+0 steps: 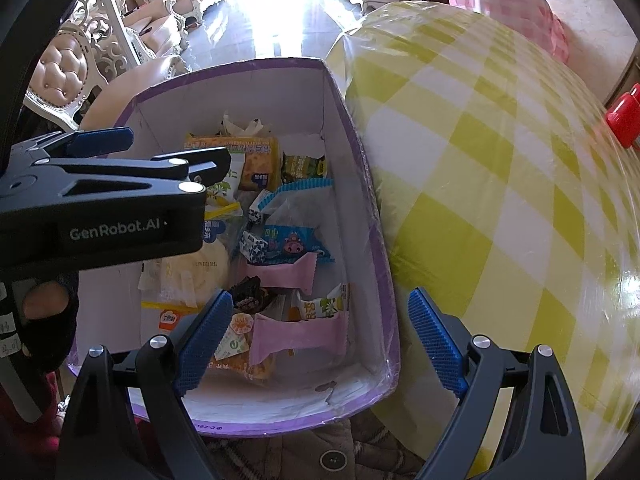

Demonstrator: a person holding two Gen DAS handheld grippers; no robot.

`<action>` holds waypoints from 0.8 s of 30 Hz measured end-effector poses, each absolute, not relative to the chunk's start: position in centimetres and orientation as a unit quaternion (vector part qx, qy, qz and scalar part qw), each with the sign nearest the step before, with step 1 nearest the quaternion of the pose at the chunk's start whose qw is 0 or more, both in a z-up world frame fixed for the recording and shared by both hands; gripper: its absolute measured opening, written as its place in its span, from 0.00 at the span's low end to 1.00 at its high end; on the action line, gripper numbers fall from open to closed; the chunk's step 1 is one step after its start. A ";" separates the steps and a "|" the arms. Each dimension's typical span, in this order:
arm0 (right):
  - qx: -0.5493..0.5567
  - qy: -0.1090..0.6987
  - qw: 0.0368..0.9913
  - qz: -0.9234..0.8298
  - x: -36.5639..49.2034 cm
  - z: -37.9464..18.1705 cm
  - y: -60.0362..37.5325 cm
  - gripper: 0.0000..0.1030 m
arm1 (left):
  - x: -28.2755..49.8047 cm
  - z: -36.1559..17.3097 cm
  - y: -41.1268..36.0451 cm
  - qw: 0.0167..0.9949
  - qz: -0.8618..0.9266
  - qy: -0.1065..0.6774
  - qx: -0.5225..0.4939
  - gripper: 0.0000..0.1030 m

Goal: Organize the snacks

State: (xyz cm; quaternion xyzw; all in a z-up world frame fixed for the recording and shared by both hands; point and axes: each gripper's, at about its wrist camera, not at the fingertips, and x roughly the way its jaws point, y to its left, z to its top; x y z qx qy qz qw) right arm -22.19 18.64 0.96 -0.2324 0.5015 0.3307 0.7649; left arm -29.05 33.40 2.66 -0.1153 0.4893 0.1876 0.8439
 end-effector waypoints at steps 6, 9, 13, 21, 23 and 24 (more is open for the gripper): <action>-0.234 0.504 0.762 0.331 -22.3 0.6 18.6 0.84 | -29.0 2.5 33.4 0.843 0.187 0.491 -0.115 0.98; -0.234 0.506 0.761 0.332 -22.4 0.4 18.7 0.84 | -29.0 2.5 33.4 0.843 0.187 0.491 -0.115 0.98; -0.234 0.507 0.760 0.332 -22.4 0.3 18.7 0.84 | -29.1 2.3 33.4 0.842 0.188 0.492 -0.116 0.98; -0.235 0.507 0.761 0.330 -22.5 0.1 18.7 0.84 | -29.1 2.1 33.5 0.840 0.188 0.495 -0.117 0.98; -0.235 0.507 0.760 0.330 -22.5 0.1 18.7 0.84 | -29.1 2.0 33.5 0.840 0.188 0.495 -0.118 0.98; -0.234 0.508 0.760 0.330 -22.5 0.1 18.7 0.84 | -29.2 1.9 33.5 0.839 0.188 0.496 -0.118 0.98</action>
